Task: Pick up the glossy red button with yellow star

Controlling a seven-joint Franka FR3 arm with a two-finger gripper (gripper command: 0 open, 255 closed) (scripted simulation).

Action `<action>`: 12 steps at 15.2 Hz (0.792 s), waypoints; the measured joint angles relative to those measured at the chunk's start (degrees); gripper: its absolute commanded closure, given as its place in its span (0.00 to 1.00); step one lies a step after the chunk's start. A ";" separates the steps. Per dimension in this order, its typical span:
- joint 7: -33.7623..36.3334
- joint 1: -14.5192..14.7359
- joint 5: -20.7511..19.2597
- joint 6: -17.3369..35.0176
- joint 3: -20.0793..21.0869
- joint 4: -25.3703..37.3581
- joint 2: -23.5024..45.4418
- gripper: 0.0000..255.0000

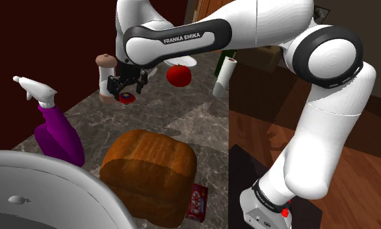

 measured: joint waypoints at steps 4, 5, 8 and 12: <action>0.44 0.09 -0.55 2.55 -0.19 -1.38 1.25 0.00; 0.52 0.12 -0.61 2.78 -0.20 -1.50 1.36 1.00; 0.61 0.15 -0.67 3.02 -0.21 -1.65 1.41 1.00; 0.60 0.16 -0.67 3.09 -0.20 -1.65 1.42 1.00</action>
